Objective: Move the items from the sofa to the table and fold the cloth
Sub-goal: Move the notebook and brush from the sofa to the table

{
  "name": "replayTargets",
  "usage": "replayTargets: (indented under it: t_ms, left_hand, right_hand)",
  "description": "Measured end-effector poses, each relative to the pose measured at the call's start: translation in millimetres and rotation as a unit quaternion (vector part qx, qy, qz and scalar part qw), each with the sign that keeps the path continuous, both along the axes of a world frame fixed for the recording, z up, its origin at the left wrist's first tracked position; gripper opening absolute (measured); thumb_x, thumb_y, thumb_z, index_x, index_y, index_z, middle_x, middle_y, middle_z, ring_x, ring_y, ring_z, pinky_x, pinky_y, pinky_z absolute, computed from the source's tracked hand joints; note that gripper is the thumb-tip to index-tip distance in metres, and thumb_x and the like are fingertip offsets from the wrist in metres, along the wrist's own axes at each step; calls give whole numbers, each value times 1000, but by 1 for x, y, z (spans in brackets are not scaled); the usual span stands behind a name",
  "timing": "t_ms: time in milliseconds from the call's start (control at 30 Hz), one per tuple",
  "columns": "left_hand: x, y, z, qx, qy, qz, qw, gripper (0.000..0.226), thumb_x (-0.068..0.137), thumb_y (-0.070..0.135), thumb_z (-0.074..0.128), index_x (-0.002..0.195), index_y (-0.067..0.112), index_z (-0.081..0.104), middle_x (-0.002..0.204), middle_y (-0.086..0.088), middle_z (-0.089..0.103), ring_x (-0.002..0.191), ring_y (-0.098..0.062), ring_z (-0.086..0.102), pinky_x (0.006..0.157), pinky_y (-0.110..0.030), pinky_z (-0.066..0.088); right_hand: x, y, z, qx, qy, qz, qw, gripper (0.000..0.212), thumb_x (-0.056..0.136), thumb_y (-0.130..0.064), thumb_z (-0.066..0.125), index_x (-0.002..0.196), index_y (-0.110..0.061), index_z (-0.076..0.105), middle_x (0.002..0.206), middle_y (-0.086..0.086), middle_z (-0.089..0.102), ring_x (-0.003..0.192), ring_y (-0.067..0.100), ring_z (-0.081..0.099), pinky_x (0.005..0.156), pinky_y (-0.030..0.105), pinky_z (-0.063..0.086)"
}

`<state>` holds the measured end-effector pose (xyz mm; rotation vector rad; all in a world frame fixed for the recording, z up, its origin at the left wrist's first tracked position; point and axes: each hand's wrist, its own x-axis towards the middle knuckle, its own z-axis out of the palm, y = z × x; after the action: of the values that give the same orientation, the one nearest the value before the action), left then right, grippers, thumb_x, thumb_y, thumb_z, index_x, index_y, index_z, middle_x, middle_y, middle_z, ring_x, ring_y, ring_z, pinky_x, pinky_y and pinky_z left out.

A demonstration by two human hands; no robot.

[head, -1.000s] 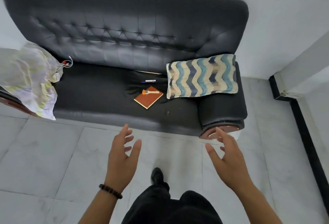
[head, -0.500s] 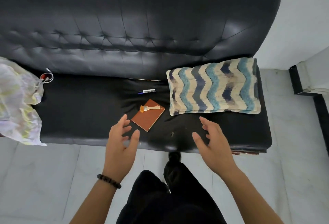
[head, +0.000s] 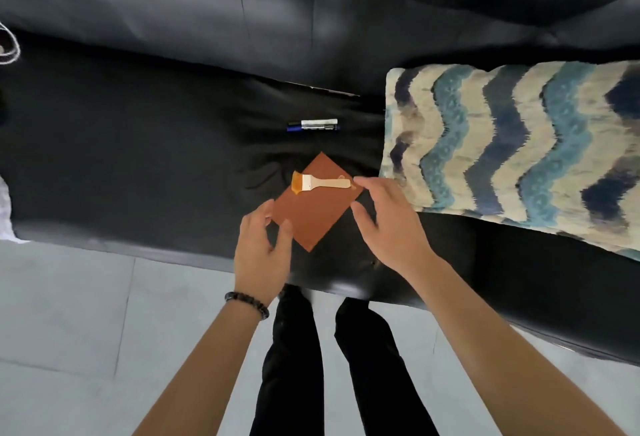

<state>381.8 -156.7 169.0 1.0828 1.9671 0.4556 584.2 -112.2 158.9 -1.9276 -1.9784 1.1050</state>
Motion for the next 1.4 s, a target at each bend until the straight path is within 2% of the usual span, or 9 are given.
replayTargets:
  t_ms: [167,333,500,567,633,867,1133,1267,1400]
  left_hand:
    - [-9,18,-139,27,85,-27,996,41,92,27,52,131,15,53,132,-6,52,123,-23,42,100,-43,41]
    - [-5,23,-220,-60,130,-61,988,72,89,44,57,148,15,28,152,-6,32,142,-26,21,112,-49,22]
    - [-11,25,-233,-158,167,-86,969,72,83,53,63,140,15,39,132,-17,46,123,-37,40,98,-46,38]
    - [-20,27,-223,-200,142,-119,962,51,84,59,59,115,18,56,114,-15,57,108,-37,53,88,-46,44]
    - [-18,20,-194,-187,166,-176,952,38,89,59,49,91,21,52,96,-6,56,87,-30,58,81,-39,36]
    - [-8,-20,24,-30,67,-159,984,26,95,43,51,86,20,47,60,4,55,58,-18,56,53,-32,40]
    - [-18,-36,279,161,8,-101,982,18,89,39,62,85,22,62,68,10,62,62,-5,58,54,-23,45]
    - [-24,-54,346,262,31,-124,957,15,88,40,65,86,25,63,64,11,63,63,-4,61,50,-23,49]
    - [-40,-78,365,289,-50,-140,946,10,88,36,64,88,26,62,72,13,65,69,-6,62,55,-25,52]
  right_hand:
    - [-34,24,-146,24,-82,74,994,43,99,-25,51,141,-15,47,145,13,42,136,32,39,107,49,41]
    - [-44,23,-235,-59,-183,93,977,61,103,-51,31,156,-25,16,164,14,4,149,41,5,118,53,14]
    - [-42,15,-242,-9,-232,68,970,48,99,-50,45,130,-14,51,136,17,46,117,38,50,94,50,40]
    - [-35,18,-225,-31,-224,48,973,45,100,-46,44,120,-6,50,124,17,49,109,36,53,86,45,45]
    - [-26,14,-196,-53,-163,6,985,41,102,-41,43,117,-2,46,117,17,50,101,36,56,75,40,45]
    - [-2,-16,5,-26,-18,-122,992,32,101,-42,48,102,-10,46,94,4,56,84,28,58,64,32,33]
    - [1,-54,268,153,100,-183,966,26,103,-43,41,104,-20,52,101,-6,58,92,10,55,78,27,45]
    - [3,-102,343,224,111,-245,937,20,103,-43,41,101,-25,51,89,-17,57,82,3,57,68,20,43]
    - [-7,-178,363,216,136,-341,905,16,101,-43,42,102,-29,49,88,-11,67,81,8,67,71,30,55]
